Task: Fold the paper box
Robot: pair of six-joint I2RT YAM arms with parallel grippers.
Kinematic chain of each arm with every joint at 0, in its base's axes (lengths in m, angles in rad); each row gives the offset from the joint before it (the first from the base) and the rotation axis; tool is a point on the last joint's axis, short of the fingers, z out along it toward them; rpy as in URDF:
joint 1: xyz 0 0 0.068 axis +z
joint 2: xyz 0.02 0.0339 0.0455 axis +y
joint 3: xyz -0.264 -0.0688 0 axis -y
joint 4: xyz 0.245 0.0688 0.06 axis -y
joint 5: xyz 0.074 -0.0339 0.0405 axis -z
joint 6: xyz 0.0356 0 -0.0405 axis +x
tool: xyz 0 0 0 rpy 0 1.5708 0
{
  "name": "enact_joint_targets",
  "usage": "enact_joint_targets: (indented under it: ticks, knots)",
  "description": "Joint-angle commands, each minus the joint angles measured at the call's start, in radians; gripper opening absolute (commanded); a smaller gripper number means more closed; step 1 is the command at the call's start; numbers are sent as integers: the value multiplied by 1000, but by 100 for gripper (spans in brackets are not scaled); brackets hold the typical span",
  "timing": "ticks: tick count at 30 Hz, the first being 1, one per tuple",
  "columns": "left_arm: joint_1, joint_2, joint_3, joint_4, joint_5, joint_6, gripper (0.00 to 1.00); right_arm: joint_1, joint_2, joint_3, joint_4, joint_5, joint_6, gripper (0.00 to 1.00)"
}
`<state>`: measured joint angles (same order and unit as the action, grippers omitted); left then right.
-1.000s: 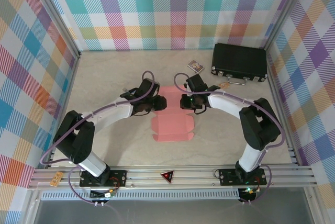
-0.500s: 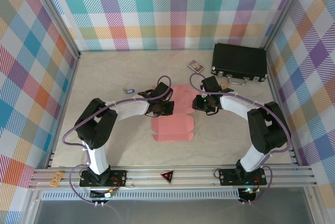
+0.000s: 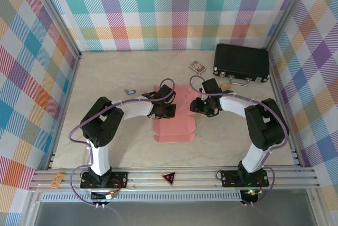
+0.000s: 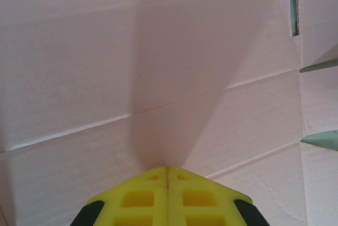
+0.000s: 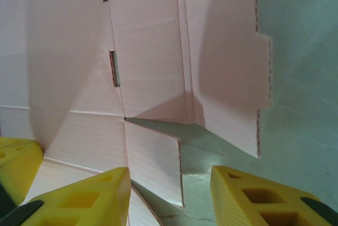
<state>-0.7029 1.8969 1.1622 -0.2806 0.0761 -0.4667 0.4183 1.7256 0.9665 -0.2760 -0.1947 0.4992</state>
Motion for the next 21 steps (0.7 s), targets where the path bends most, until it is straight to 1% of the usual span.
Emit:
enact_joint_targets:
  ticks: [1,10,13,18,21]
  knots:
    - [-6,14,-23,-17,-27,-8,0,-6,16,1,29,-46,11,45]
    - [-7,26,-20,-18,-28,-3,0,-2,4,1,81,-160,-15,44]
    - [-7,29,-17,-22,-26,-2,0,0,-2,1,91,-185,-33,40]
    - [-7,30,-16,-26,-29,3,0,16,25,24,97,-243,-53,28]
    - [-7,30,-15,-31,-31,7,0,31,49,45,96,-263,-56,25]
